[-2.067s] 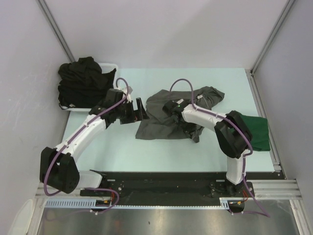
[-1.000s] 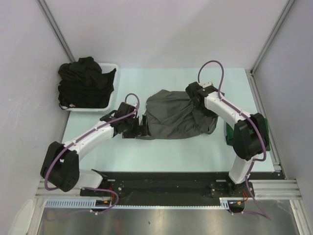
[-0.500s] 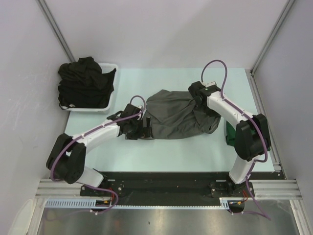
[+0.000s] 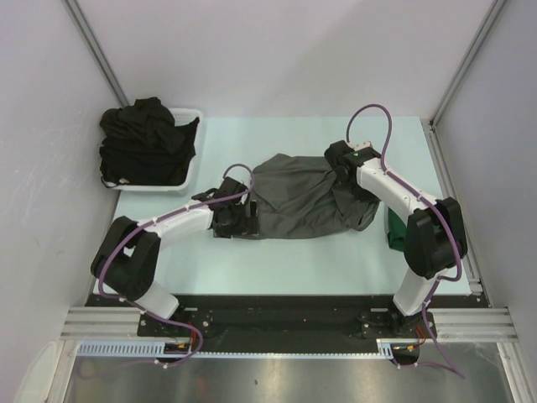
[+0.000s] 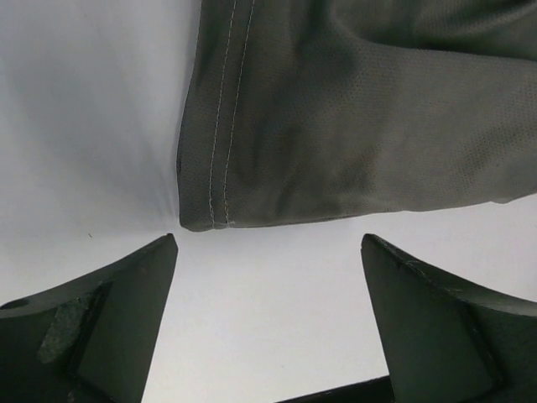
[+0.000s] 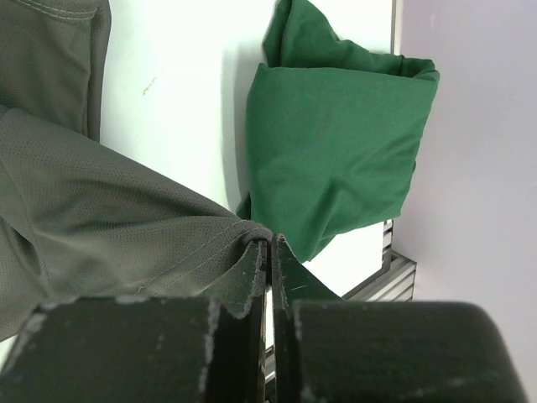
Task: Fold and stack the t-shirts
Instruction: Flatten out the tshirt
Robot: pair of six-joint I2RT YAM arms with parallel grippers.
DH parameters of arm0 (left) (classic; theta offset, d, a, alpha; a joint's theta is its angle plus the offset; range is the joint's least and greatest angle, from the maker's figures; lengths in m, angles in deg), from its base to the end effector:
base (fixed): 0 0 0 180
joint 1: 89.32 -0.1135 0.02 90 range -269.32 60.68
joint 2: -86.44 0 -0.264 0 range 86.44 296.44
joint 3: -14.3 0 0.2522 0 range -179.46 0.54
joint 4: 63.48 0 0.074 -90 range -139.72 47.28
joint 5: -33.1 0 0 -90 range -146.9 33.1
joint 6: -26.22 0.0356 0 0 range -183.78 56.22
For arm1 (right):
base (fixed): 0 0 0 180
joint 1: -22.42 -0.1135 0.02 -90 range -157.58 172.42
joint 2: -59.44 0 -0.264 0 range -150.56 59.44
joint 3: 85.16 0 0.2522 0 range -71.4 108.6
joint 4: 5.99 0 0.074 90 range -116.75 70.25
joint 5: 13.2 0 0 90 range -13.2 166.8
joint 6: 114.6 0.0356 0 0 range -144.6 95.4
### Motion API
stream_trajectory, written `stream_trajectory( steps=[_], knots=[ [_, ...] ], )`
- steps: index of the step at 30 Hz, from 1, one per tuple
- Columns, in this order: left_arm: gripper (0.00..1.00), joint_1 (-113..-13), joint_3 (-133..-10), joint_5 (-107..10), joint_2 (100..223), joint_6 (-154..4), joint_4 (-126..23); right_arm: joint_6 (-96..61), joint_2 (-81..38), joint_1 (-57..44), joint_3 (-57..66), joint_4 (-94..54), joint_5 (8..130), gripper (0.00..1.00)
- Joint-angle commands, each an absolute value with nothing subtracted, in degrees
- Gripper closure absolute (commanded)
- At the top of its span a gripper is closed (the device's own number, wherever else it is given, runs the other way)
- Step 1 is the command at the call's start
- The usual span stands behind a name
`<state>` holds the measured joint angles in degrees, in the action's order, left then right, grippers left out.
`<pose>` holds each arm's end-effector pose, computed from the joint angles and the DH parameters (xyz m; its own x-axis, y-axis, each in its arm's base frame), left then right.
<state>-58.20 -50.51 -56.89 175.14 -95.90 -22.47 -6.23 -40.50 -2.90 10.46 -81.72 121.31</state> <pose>0.2492 -0.1505 0.1760 -0.9314 -0.0588 -0.3592 0.0256 0.9739 -0.2257 0.3128 0.1204 0.2566 -0.9066 -0.1803 -0.3816 0.0951 0.7937 -0.6008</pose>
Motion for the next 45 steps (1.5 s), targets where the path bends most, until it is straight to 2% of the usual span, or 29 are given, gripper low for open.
stream_trajectory(
  steps=[1, 5, 21, 40, 45],
  knots=[
    [0.07, -57.59, -53.42, -59.36, 176.34, -96.48, -22.74, -5.62, -38.91, -2.89, 10.78, -82.24, 121.45, 1.0],
    [0.11, -57.59, -54.3, -59.97, 177.22, -96.3, -22.04, -5.53, -39.26, -2.89, 10.95, -82.33, 121.53, 1.0],
    [0.12, -57.59, -53.34, -63.23, 178.28, -98.5, -20.1, -5.71, -39.62, -2.89, 10.69, -82.15, 120.65, 1.0],
    [0.21, -57.59, -51.49, -62.88, 180.3, -98.33, -22.38, -6.15, -38.82, -2.89, 11.04, -82.59, 120.74, 1.0],
    [0.27, -57.59, -51.05, -62.0, 180.83, -98.33, -23.08, -6.06, -38.74, -2.89, 11.13, -82.85, 120.83, 1.0]
  ],
)
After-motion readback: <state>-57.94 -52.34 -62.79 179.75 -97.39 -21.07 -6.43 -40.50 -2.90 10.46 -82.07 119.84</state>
